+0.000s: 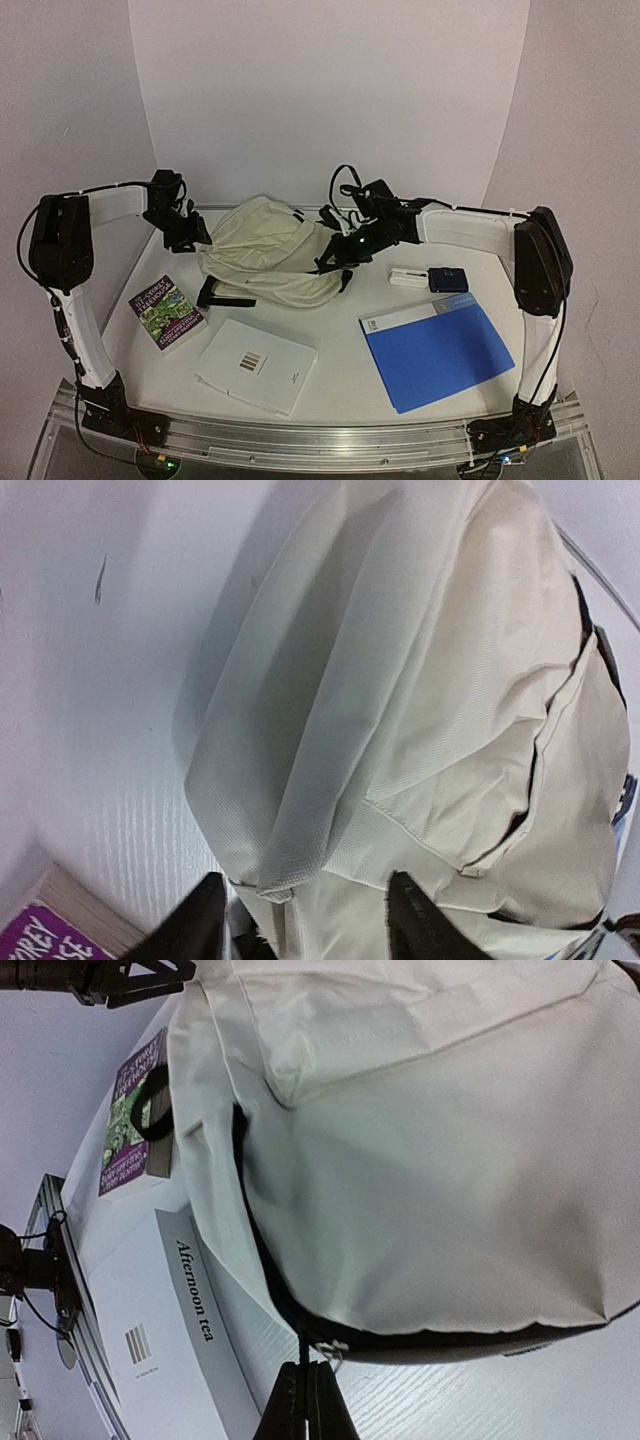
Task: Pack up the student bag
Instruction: Unzip the student bag at the center of the board.
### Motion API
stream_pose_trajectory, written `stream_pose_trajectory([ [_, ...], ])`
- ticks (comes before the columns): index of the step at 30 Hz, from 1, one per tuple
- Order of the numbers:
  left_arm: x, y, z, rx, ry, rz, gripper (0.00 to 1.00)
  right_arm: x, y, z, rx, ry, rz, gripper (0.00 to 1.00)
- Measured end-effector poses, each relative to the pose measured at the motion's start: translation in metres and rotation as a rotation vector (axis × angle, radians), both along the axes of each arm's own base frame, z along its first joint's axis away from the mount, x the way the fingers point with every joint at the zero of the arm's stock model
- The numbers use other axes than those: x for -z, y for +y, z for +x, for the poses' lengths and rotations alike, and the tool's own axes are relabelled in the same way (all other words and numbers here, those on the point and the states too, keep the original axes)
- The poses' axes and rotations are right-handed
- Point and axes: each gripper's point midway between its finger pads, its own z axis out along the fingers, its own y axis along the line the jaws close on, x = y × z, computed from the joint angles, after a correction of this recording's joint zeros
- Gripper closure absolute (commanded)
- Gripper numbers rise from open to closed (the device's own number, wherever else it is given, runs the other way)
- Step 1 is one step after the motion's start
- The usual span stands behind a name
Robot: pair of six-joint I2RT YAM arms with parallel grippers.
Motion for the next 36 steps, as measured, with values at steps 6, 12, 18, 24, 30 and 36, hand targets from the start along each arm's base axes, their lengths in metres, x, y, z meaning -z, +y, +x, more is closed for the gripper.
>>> stream_pose_trajectory([
  [6, -0.072, -0.05, -0.034, 0.214, -0.222, 0.055, 0.25, -0.02, 0.016, 0.009, 0.006, 0.028, 0.077, 1.0],
  [12, -0.114, -0.13, -0.107, 0.532, -0.422, 0.039, 0.25, -0.017, 0.023, 0.008, 0.012, 0.082, 0.105, 1.0],
  [18, -0.068, -0.151, -0.143, 0.74, -0.436, 0.099, 0.25, -0.023, 0.028, 0.009, 0.024, 0.111, 0.14, 1.0],
  [24, -0.066, -0.178, -0.15, 0.876, -0.51, 0.128, 0.27, -0.03, 0.037, 0.009, 0.027, 0.131, 0.173, 1.0],
  [30, -0.056, -0.211, -0.136, 0.98, -0.542, 0.182, 0.34, -0.037, 0.049, 0.01, 0.021, 0.126, 0.194, 1.0],
  [36, -0.036, -0.214, -0.12, 1.007, -0.527, 0.262, 0.76, -0.044, 0.052, 0.012, 0.016, 0.112, 0.206, 1.0],
])
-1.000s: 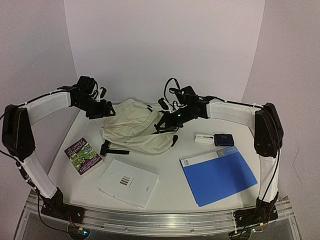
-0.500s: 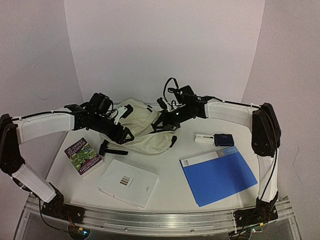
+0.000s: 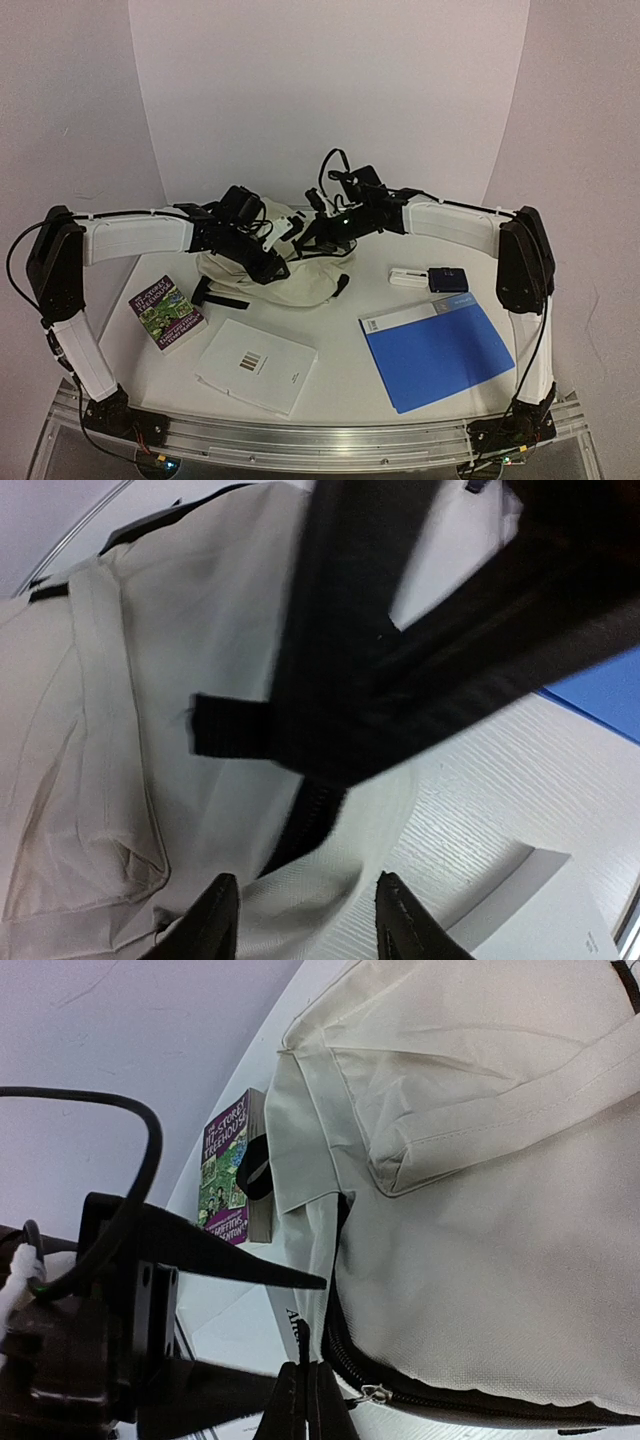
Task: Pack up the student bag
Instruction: Unzip the student bag at the center of the board.
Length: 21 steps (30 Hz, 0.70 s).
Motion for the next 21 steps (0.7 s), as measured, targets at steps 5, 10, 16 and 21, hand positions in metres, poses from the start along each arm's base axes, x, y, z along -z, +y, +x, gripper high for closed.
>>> stream_pose_trajectory([
  [5, 0.007, 0.008, 0.005, -0.033, -0.013, 0.05, 1.0, 0.009, -0.007, 0.004, 0.011, -0.001, -0.007, 1.0],
  [10, 0.009, 0.015, 0.007, -0.067, -0.023, 0.081, 1.0, 0.041, -0.04, 0.018, 0.063, 0.027, -0.065, 1.0],
  [16, 0.008, 0.026, 0.009, -0.113, -0.044, 0.108, 1.0, 0.071, -0.112, 0.064, 0.202, 0.034, -0.132, 1.0],
  [21, 0.005, 0.034, 0.015, -0.149, -0.07, 0.12, 1.0, 0.072, -0.147, 0.081, 0.261, 0.032, -0.134, 1.0],
])
